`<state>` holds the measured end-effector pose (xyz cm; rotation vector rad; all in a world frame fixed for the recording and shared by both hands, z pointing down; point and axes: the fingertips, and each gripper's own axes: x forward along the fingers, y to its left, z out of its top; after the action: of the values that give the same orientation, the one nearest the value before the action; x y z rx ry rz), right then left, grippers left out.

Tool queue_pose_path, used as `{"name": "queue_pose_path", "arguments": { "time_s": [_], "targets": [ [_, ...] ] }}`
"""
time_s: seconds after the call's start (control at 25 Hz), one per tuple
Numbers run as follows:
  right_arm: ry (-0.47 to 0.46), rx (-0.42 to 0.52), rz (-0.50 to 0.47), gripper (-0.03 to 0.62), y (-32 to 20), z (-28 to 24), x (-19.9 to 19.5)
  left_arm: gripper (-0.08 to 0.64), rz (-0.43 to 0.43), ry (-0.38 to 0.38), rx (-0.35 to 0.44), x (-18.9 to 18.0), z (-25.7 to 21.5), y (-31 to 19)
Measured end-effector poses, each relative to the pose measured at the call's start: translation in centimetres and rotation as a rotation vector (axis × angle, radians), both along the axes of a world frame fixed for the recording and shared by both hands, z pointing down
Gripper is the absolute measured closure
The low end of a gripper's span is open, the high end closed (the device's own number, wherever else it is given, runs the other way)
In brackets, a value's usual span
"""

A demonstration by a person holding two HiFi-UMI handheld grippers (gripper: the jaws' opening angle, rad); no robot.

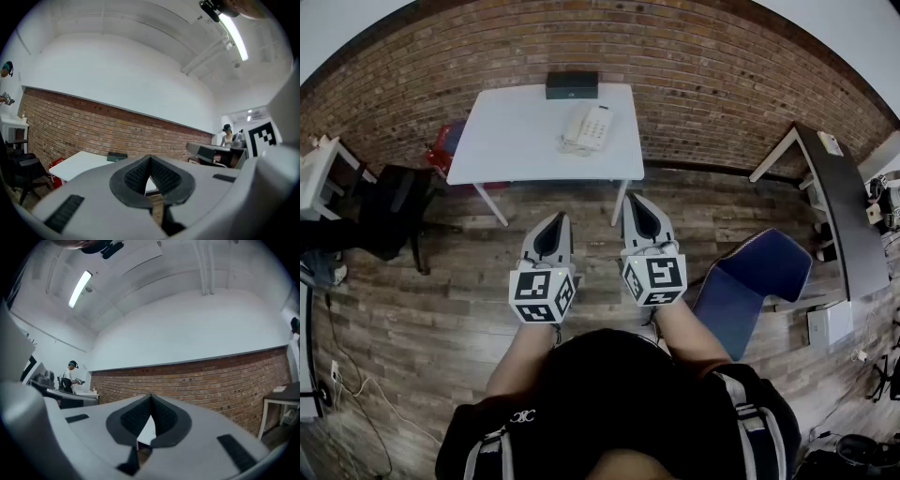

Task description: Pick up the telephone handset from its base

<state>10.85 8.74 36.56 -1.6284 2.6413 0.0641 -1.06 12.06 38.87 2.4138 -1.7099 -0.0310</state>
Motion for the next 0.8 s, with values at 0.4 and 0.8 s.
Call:
{"name": "queue_pose_path", "arguments": {
  "time_s": [0.4,0.8],
  "targets": [
    [-0.01,-0.002,-0.056,0.594,2.0,0.2,0.2,0.558,-0.01,-0.016,-0.009,1.7,0.2,2.3],
    [-0.061,-0.013,-0.068,0.594,4.1,0.5,-1.8,0.558,-0.008,-0.027,0.002,0.0,0.1,4.0]
  ]
}}
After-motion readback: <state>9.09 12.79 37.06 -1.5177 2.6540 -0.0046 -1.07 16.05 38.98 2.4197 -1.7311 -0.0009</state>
